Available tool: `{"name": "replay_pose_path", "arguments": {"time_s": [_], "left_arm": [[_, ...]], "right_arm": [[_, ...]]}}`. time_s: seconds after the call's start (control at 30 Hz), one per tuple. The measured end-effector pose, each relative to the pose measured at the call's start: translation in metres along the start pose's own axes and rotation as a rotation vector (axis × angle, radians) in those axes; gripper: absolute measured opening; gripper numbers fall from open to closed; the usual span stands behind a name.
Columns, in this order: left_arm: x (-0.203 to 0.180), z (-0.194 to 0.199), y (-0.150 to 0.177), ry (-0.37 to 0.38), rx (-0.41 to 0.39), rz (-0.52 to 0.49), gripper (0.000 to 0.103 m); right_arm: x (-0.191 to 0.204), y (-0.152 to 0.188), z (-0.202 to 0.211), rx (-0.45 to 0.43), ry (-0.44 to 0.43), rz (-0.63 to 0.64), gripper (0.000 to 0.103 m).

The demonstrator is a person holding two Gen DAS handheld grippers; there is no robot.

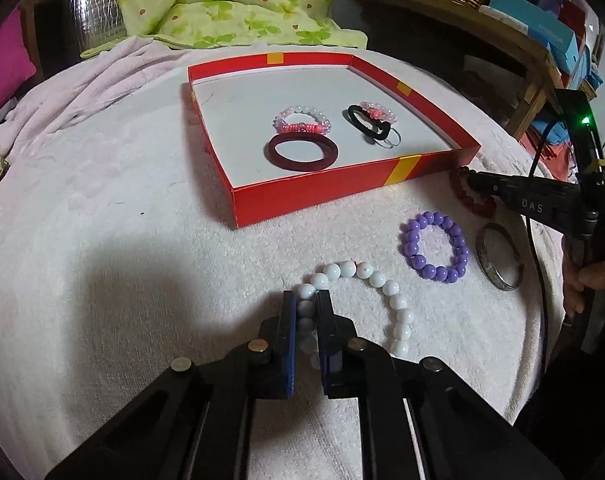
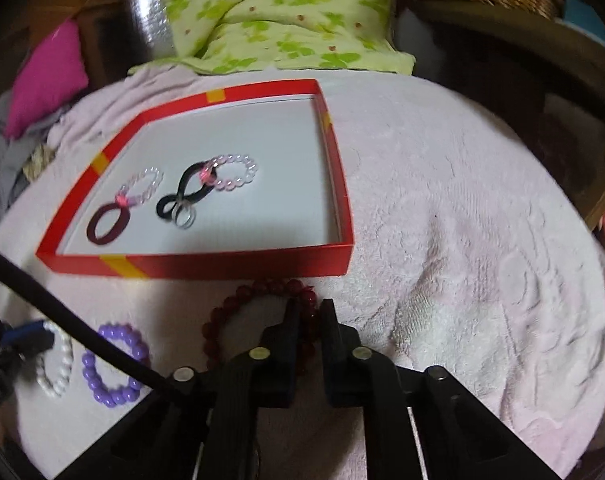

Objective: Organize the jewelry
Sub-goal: 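Grasp the white bead bracelet with the left tool while the right tool grasps the dark red bead bracelet, then carry the white bracelet over the tray with the left tool while the right tool carries the red bracelet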

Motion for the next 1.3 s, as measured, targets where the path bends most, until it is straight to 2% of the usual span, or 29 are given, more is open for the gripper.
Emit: {"name": "replay_pose_path", "arguments": {"time_s": [0.2, 0.63, 0.97, 1.3], "left_arm": [[0.003, 0.009, 0.000, 0.010, -0.025, 0.022, 0.010], [0.004, 0.059, -0.001, 0.029, -0.180, 0.074, 0.010], [0.000, 0.073, -0.008, -0.024, -0.262, 0.083, 0.010], [-0.016, 0.089, -0.022, 0.006, -0.356, 0.076, 0.010]], "right_arm": [[0.001, 0.002, 0.024, -0.043, -0.022, -0.007, 0.010], [0.015, -0.007, 0.074, -0.176, -0.256, -0.115, 0.010], [0.019, -0.011, 0.086, -0.232, -0.312, -0.158, 0.010], [0.026, -0.014, 0.091, -0.268, -0.359, -0.160, 0.010]]}}
Point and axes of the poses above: each gripper's, at about its wrist camera, not at the fingertips, and z roughly against the way its jaws point, x to its left, y to its underside, the point moved 3 cm from there along -z, roughly the way its jaws point, and after that the axes turned 3 degrees about x, right-handed, at the moved point
